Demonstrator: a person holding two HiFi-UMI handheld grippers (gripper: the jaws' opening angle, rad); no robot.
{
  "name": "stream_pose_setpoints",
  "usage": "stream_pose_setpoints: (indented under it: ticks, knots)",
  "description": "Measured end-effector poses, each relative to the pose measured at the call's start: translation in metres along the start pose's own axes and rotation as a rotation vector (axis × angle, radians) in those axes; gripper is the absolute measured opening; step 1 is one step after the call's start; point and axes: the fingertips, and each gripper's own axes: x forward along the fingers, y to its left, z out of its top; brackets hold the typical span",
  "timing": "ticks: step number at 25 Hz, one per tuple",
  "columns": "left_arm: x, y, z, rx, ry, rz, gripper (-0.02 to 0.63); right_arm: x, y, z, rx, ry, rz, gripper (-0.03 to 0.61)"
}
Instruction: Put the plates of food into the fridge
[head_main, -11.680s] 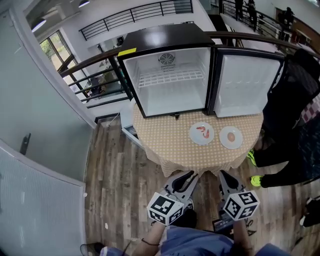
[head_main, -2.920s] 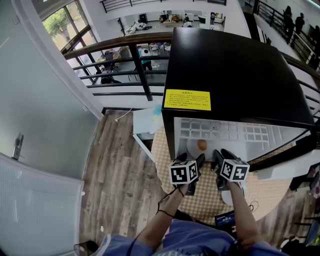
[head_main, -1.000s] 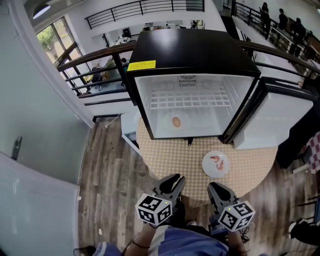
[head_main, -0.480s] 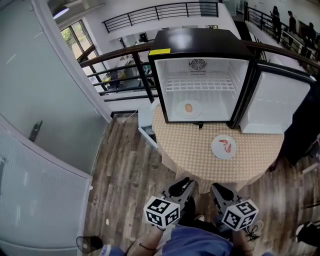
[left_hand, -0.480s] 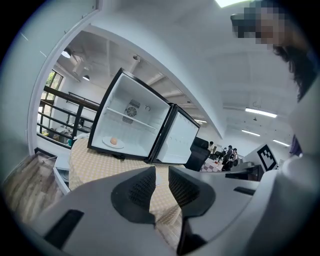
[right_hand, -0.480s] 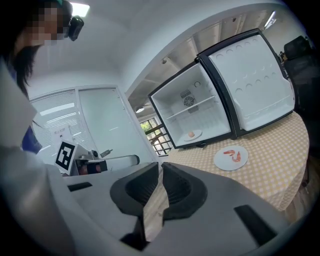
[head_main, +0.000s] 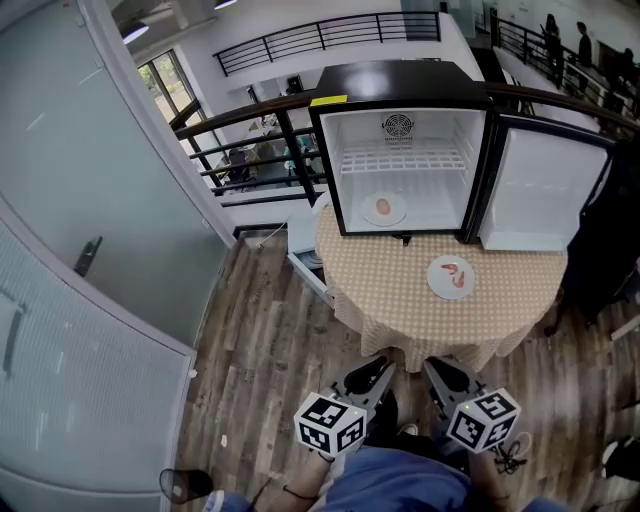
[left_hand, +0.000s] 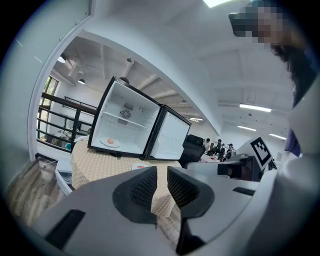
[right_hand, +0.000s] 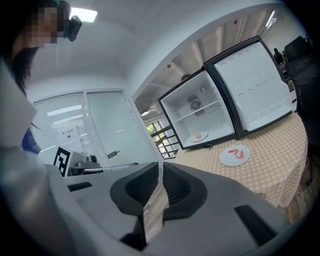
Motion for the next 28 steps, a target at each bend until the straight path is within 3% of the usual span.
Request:
stream_pose_setpoints:
  ticks: [8,15,21,28]
  knots:
    - [-0.012,-0.019,-0.005,0.042,-0.005,-0.016,0.049,-0.013,0.01,-0.006,0.034,-0.014,-0.004,0.041]
    - [-0.017,-0.012,0.001,-0.041,-0.057,-0.021,0.049,-0.013,0.012,-0.005,0.019,-0.014,-0.008,0.041]
    - [-0.006,-0.013,-0.005,-0.015,-0.019,-0.031,0.049,-0.015,0.003,-0.008,0.016,-0.014,-0.016,0.041]
    - [0.024,-0.021,-0.01,-0.02,0.021,-0.092,0.049,-0.03,-0.022,-0.007,0.054,-0.011,-0.111,0.041]
